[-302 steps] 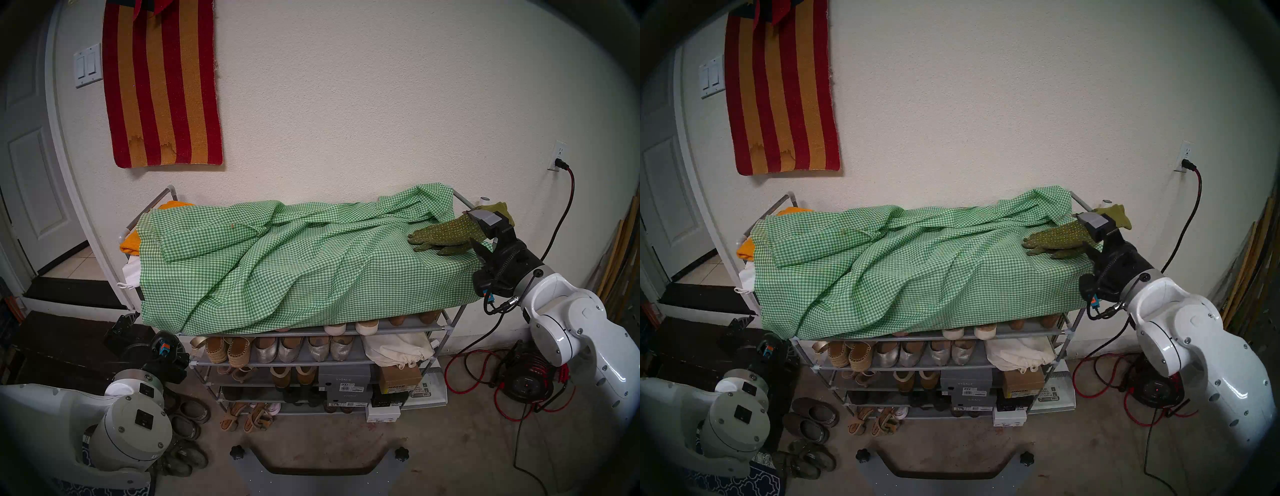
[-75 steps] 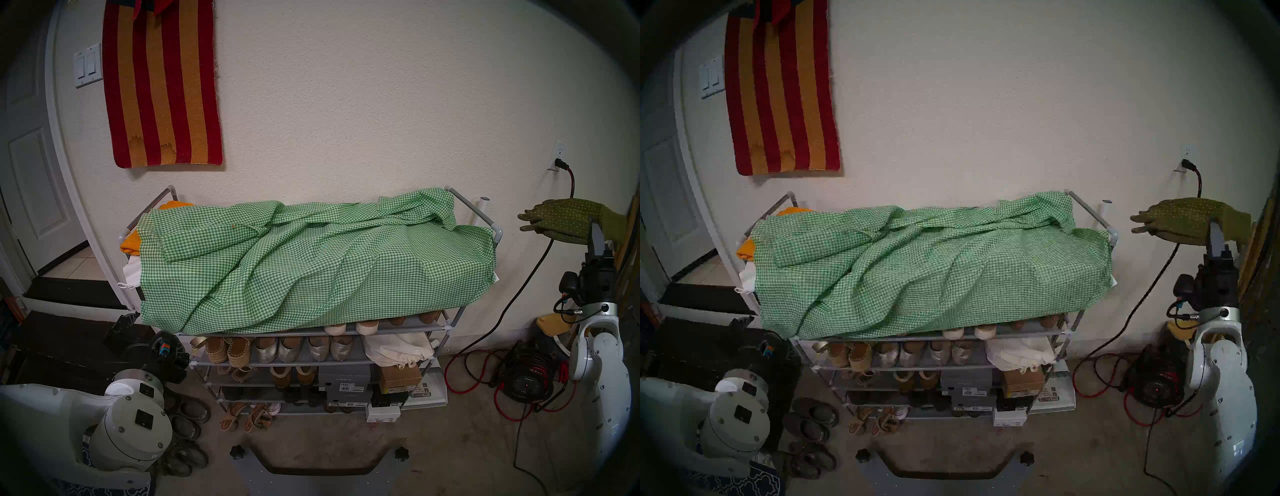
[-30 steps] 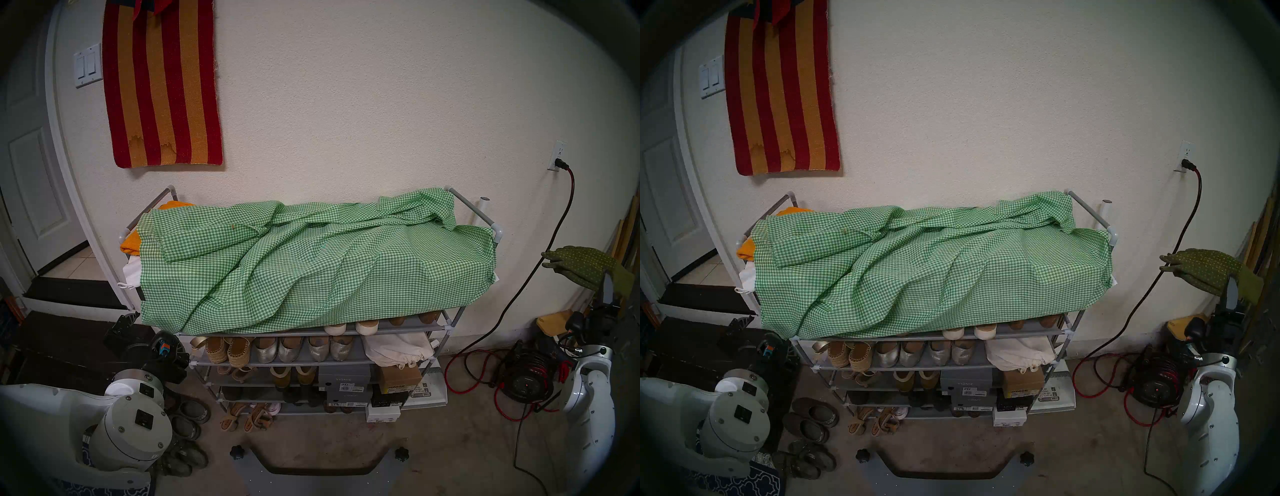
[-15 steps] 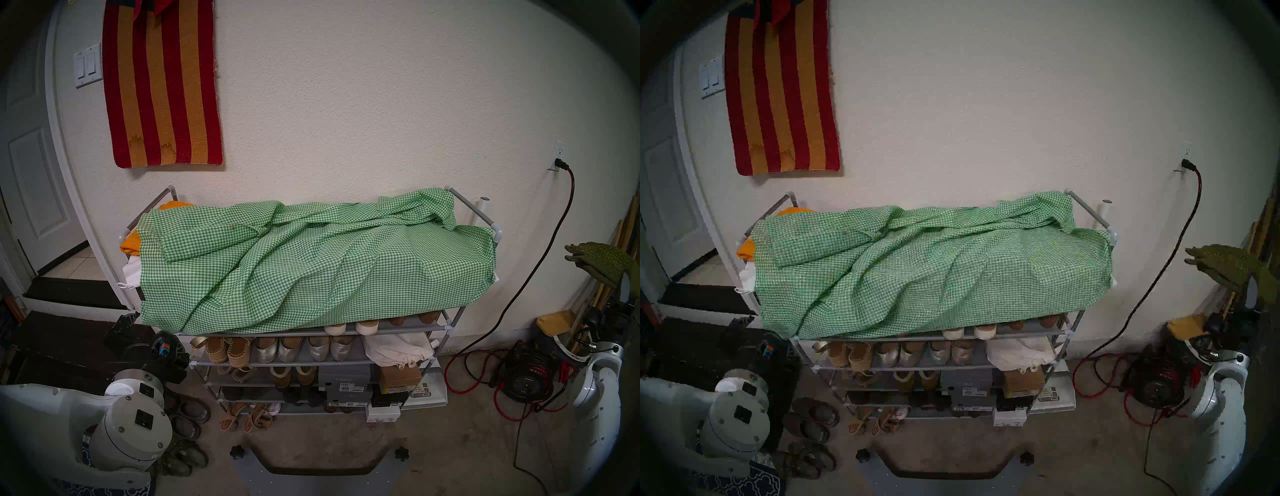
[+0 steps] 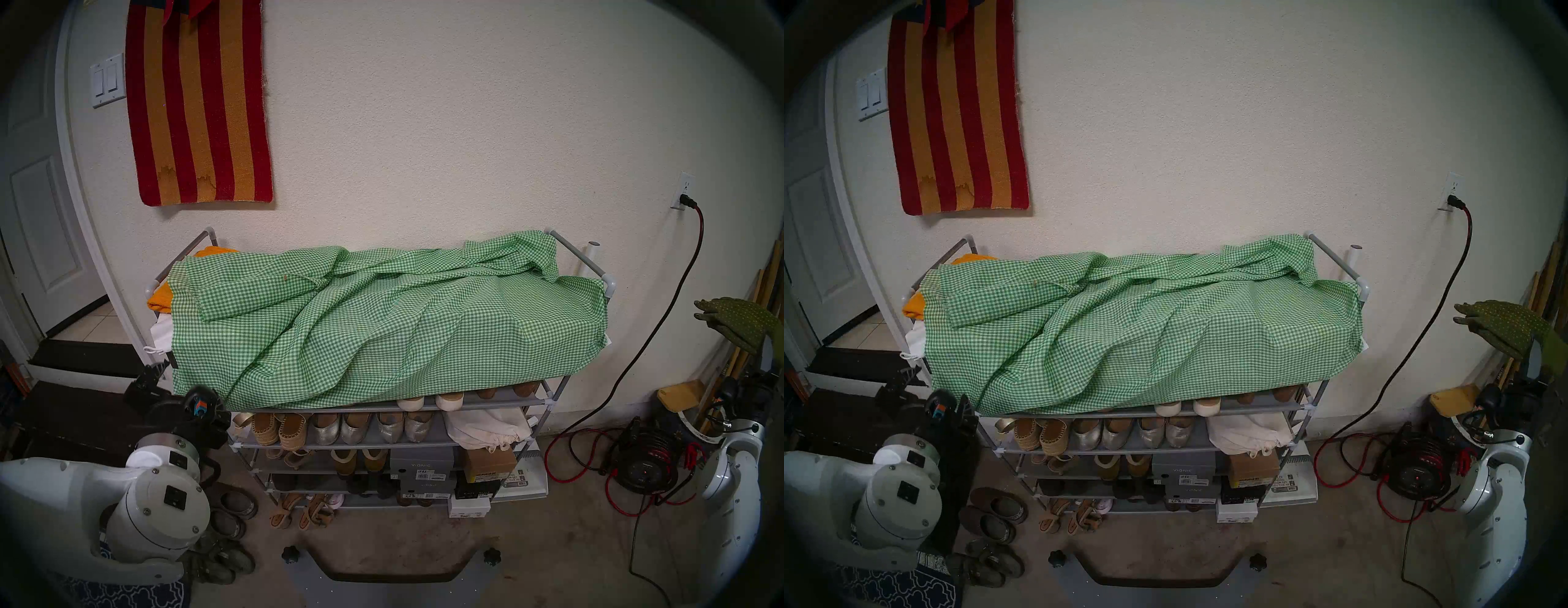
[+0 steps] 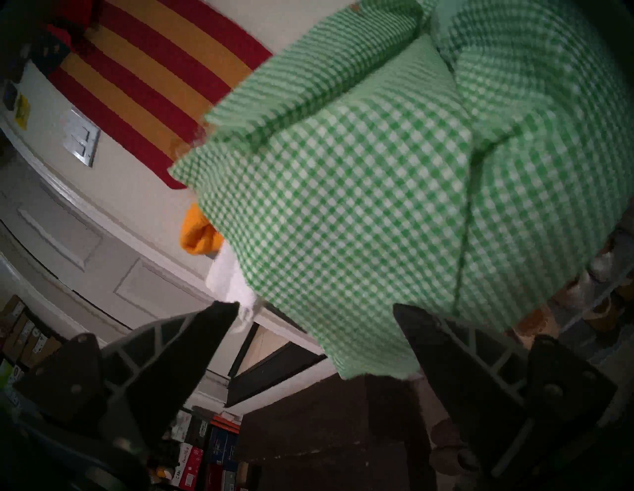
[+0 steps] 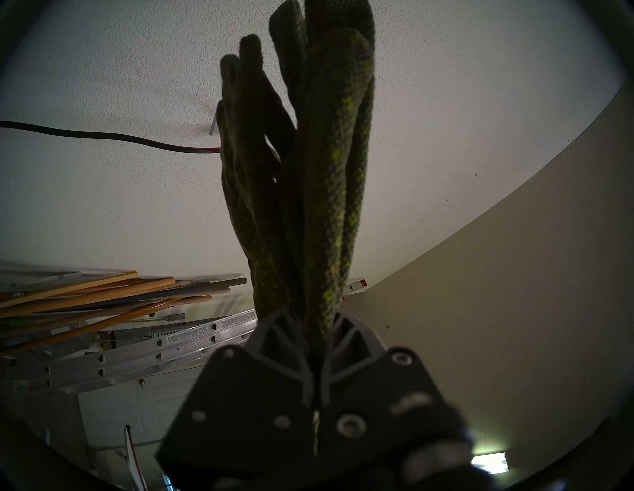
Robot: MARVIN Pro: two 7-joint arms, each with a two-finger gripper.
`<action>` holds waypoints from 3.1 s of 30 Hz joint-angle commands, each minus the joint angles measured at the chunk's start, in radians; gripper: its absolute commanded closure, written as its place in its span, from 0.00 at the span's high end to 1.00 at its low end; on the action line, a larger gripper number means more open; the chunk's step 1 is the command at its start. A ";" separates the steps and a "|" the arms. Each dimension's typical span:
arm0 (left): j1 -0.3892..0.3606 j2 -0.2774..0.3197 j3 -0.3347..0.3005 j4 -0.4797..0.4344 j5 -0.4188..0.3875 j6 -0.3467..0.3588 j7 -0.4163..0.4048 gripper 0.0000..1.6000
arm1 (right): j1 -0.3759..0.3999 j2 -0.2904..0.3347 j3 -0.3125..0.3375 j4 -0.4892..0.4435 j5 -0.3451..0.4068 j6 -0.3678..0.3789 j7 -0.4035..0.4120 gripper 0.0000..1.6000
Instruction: Lift the object off the cloth, cover the shoe rack with the cloth, put the object back
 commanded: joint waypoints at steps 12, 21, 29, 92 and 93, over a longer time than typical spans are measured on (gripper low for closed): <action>-0.032 -0.002 -0.127 0.023 0.265 0.204 -0.034 1.00 | -0.002 0.003 -0.002 0.000 -0.002 -0.003 0.000 0.00; -0.085 -0.037 -0.231 0.063 0.365 0.294 -0.132 1.00 | -0.002 0.003 -0.002 0.000 -0.002 -0.003 0.000 0.00; -0.043 -0.103 -0.283 -0.002 0.359 0.370 -0.219 1.00 | -0.002 0.004 -0.002 0.000 -0.002 -0.004 0.000 0.00; 0.312 -0.283 -0.308 -0.002 0.532 0.471 -0.431 0.00 | 0.000 0.002 0.001 0.001 -0.003 -0.003 0.000 0.00; 0.320 -0.284 -0.304 -0.002 0.536 0.471 -0.432 0.00 | 0.000 0.002 0.001 0.001 -0.003 -0.003 0.000 0.00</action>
